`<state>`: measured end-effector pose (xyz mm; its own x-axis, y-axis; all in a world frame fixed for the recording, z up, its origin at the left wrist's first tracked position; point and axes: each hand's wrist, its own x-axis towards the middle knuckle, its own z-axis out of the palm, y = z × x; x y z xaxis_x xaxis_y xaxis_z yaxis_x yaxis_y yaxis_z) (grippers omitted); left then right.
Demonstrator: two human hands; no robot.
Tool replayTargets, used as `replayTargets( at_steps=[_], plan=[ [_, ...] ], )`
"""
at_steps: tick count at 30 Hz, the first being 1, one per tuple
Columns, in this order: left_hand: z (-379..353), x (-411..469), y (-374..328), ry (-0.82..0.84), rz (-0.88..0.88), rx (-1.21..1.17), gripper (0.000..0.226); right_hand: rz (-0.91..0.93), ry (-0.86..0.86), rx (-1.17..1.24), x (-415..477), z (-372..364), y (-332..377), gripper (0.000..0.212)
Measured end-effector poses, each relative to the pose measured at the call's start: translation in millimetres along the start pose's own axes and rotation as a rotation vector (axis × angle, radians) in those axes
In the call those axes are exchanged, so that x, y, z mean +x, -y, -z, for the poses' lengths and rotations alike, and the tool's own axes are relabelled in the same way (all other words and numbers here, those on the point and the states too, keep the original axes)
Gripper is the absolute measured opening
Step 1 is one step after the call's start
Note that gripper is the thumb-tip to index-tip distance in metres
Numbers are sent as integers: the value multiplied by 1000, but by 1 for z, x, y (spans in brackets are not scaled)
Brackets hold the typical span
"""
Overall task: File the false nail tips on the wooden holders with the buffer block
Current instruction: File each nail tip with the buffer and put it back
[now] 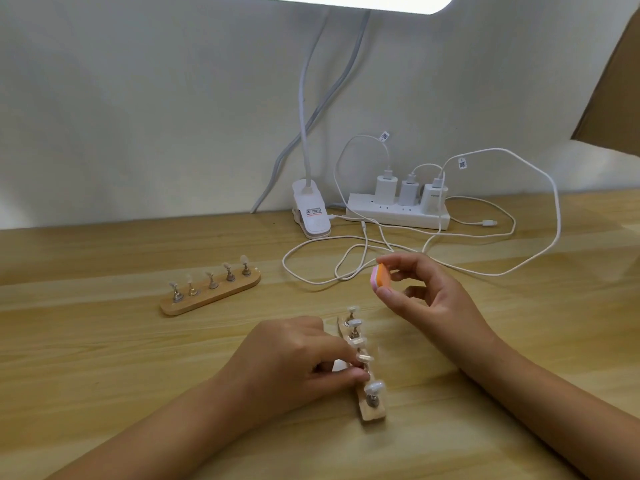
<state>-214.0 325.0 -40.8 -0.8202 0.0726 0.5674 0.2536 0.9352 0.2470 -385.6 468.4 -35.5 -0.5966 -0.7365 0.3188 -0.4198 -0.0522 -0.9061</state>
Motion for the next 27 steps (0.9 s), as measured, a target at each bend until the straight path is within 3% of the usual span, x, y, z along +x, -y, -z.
replayTargets(
  at_steps=[8, 10, 14, 17, 19, 22, 25, 27],
  plan=[
    [-2, 0, -9, -92, -98, 125, 10, -9, 25, 5, -1, 1, 1, 29],
    [-1, 0, -13, -197, 3, -79, 4, -73, 67, 122, 2, 2, 3, 28],
    [5, 7, -15, -343, 431, -794, 12, -253, 198, 520, 8, 8, 3, 41],
    [1, 12, -11, -299, 672, -989, 11, -281, 239, 691, 10, 10, 5, 44],
    [-2, 13, -8, -238, 739, -1036, 10, -211, 200, 613, 7, 8, 6, 43],
    [-4, 14, -5, -200, 758, -1045, 15, 80, 56, 221, -6, -1, 8, 43],
    [-5, 13, -3, -174, 739, -1046, 20, 318, 54, -86, -15, -11, 6, 44],
    [-7, 13, -2, -132, 709, -1036, 15, 363, 63, -162, -15, -14, 7, 45]
  ],
)
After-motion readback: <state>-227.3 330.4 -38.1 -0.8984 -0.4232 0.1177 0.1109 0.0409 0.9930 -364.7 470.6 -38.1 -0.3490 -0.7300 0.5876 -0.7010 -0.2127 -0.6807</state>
